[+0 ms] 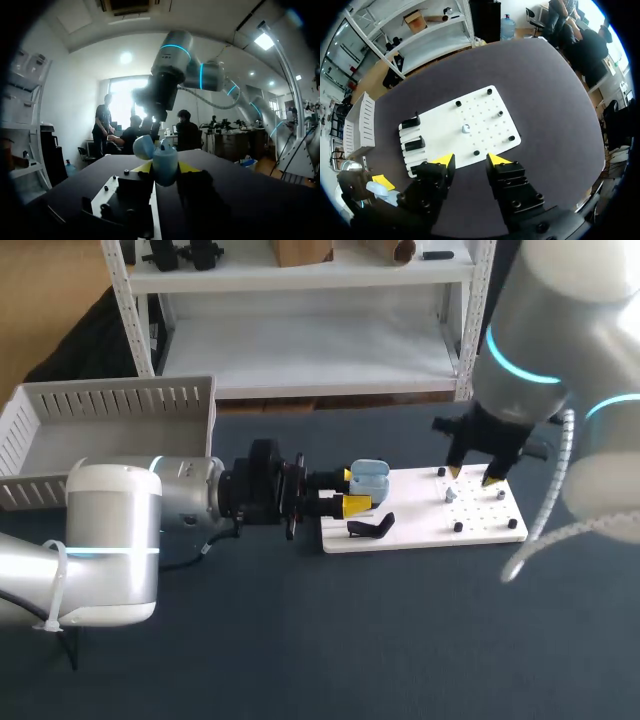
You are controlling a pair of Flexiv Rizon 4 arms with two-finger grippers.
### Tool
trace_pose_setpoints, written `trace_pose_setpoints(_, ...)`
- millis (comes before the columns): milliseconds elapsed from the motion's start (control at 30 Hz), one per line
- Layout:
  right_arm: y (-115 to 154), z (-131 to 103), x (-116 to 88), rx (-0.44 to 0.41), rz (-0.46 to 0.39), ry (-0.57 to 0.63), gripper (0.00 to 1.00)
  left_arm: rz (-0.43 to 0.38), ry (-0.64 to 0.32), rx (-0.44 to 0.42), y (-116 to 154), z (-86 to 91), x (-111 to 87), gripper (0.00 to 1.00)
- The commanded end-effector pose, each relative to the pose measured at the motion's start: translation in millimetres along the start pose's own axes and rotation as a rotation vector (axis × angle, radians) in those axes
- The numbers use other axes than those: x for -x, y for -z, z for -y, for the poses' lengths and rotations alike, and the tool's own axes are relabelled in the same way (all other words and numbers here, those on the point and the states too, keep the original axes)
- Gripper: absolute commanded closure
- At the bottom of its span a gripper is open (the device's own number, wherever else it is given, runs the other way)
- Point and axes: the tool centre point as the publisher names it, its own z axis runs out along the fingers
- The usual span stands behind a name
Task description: Pick up each earbud case from the left stands, insert the matching earbuds, close the lid, and place the case in the box.
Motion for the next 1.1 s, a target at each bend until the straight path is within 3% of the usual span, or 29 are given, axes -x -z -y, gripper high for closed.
trace_pose_setpoints(33,-27.4,-16.6,-1.8,-0.063,-0.069,-0.025,0.60,0.002,-0.001,0.000,0.0,-0.6,-0.7,1.00)
trace_pose_setpoints(800,-78.9,-10.9,10.3,-0.035,-0.115,-0.164,0.55,0.002,-0.001,0.000,0.0,-0.6,-0.7,1.00)
trace_pose_setpoints(1100,-87.7,-9.3,19.4,-0.032,-0.111,-0.191,0.58,0.002,-0.001,0.000,0.0,-0.6,-0.7,1.00)
